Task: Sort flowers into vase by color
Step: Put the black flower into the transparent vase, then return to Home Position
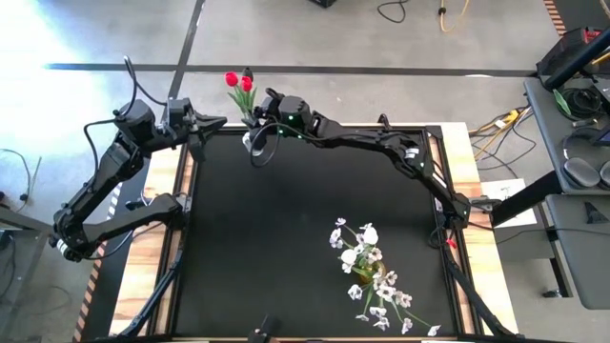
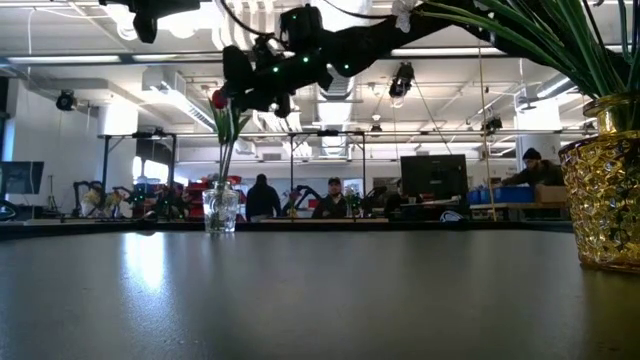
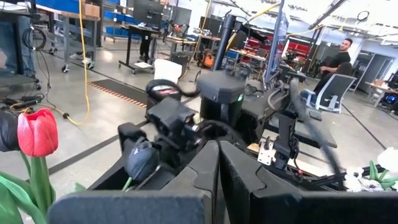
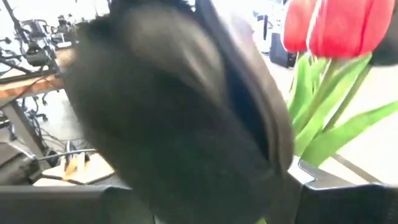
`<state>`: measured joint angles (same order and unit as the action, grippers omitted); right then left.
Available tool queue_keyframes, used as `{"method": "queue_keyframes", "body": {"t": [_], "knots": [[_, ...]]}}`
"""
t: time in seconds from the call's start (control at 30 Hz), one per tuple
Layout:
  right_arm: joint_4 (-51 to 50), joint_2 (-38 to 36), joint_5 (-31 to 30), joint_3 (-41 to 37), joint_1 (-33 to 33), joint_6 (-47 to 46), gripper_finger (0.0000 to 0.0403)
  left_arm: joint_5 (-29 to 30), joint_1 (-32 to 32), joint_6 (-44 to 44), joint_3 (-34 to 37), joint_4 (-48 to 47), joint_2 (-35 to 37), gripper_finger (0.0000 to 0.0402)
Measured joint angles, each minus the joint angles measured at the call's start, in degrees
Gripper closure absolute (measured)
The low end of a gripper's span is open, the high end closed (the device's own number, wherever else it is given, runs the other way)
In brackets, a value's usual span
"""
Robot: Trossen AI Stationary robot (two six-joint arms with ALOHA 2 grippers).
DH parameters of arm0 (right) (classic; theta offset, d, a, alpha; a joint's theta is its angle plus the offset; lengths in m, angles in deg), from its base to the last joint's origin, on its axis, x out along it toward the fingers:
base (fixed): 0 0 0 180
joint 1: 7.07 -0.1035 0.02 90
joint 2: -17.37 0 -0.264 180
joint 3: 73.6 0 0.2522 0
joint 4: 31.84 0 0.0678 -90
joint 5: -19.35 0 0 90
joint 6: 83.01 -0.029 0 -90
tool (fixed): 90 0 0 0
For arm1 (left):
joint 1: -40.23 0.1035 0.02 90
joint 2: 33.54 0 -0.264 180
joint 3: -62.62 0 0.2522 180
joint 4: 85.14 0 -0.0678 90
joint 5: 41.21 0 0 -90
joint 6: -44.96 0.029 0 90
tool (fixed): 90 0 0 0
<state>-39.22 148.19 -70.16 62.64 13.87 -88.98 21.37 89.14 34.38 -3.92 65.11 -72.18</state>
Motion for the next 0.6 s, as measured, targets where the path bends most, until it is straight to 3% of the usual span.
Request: {"method": "queue_keyframes", "body": {"t": [0.6], "knots": [[-10.8, -7.1, 0.6, 0.0, -0.1, 0.4, 0.0181, -0.1, 0.0, 1.1, 0.0, 0.1, 0.4, 0.0402]]}}
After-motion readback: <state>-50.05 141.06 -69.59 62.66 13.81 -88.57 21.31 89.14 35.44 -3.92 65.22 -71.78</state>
